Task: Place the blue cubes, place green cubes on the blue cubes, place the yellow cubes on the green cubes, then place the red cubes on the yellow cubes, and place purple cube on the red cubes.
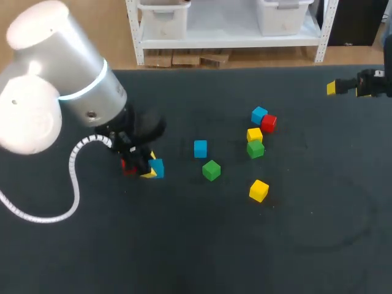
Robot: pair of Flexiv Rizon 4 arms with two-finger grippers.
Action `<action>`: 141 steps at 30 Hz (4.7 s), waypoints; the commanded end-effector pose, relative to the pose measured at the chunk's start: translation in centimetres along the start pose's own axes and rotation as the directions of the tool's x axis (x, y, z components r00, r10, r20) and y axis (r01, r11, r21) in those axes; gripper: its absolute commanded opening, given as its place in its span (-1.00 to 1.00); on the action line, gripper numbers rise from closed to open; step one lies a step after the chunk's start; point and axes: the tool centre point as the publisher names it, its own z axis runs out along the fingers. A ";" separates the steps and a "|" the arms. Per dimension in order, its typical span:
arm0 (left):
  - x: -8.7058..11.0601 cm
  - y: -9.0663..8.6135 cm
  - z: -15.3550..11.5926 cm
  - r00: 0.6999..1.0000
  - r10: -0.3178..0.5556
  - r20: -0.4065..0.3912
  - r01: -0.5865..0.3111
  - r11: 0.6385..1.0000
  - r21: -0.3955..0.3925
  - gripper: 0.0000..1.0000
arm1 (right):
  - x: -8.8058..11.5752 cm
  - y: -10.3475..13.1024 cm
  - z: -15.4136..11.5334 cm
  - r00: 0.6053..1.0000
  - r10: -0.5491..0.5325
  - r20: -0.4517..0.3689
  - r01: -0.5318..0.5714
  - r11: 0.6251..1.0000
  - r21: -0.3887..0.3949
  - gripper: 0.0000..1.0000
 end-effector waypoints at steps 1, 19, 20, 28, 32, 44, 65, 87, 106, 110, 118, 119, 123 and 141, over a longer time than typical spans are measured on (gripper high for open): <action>-1.1 2.6 0.6 0.999 0.049 -0.019 -0.048 0.997 0.055 -1.00 | 0.0 0.1 0.0 1.000 0.001 0.000 -0.001 1.000 0.002 1.00; -1.6 7.4 3.0 0.993 0.116 0.006 -0.116 0.990 0.076 -1.00 | 0.0 0.1 0.0 1.000 0.001 0.000 -0.001 1.000 0.002 1.00; -1.6 7.5 3.1 0.993 0.116 0.006 -0.116 0.990 0.076 -1.00 | 0.0 0.1 0.0 1.000 0.001 0.000 -0.001 1.000 0.002 1.00; -2.2 8.2 3.8 0.993 0.117 0.023 -0.119 0.990 0.074 -1.00 | 0.0 0.1 0.0 1.000 0.001 0.000 -0.001 1.000 0.002 1.00; -2.5 8.2 4.1 0.993 0.115 0.025 -0.116 0.990 0.075 -1.00 | 0.0 0.1 0.0 1.000 0.001 0.000 -0.001 1.000 0.002 1.00; -3.3 8.6 5.0 0.997 0.070 0.025 -0.072 0.995 0.067 -1.00 | 0.0 0.1 0.0 1.000 0.001 0.000 -0.001 1.000 0.002 1.00; -3.7 9.0 5.7 0.999 0.033 0.001 -0.033 0.997 0.073 -1.00 | 0.0 0.1 0.0 1.000 0.001 0.000 -0.001 1.000 0.002 1.00; -3.6 8.6 6.0 1.000 0.010 -0.006 -0.009 0.996 0.090 -1.00 | 0.0 0.1 0.0 1.000 0.001 0.000 -0.001 1.000 0.002 1.00; -3.6 8.7 6.0 1.000 0.008 -0.016 -0.006 0.995 0.104 1.00 | 0.0 0.1 0.0 1.000 0.001 0.000 -0.001 1.000 0.002 1.00; -3.6 8.9 5.7 1.000 0.003 -0.017 -0.001 0.995 0.104 1.00 | 0.0 0.1 0.0 1.000 0.001 0.000 -0.001 1.000 0.002 1.00; -3.9 9.0 3.2 1.000 -0.002 0.008 0.001 0.997 0.078 1.00 | 0.0 0.1 0.0 1.000 0.001 0.000 -0.001 1.000 0.002 1.00; -3.9 8.9 2.7 1.000 -0.001 0.018 -0.001 0.997 0.073 1.00 | 0.0 0.1 0.0 1.000 0.001 0.000 -0.001 1.000 0.002 1.00; -3.7 8.3 0.2 0.998 0.004 0.056 -0.007 0.999 0.053 1.00 | 0.0 0.1 0.0 1.000 0.001 0.000 -0.001 1.000 0.002 1.00; 2.3 6.0 -8.5 0.989 0.004 0.145 -0.008 1.000 0.023 1.00 | 0.0 0.1 0.0 1.000 0.001 0.000 -0.001 1.000 0.002 1.00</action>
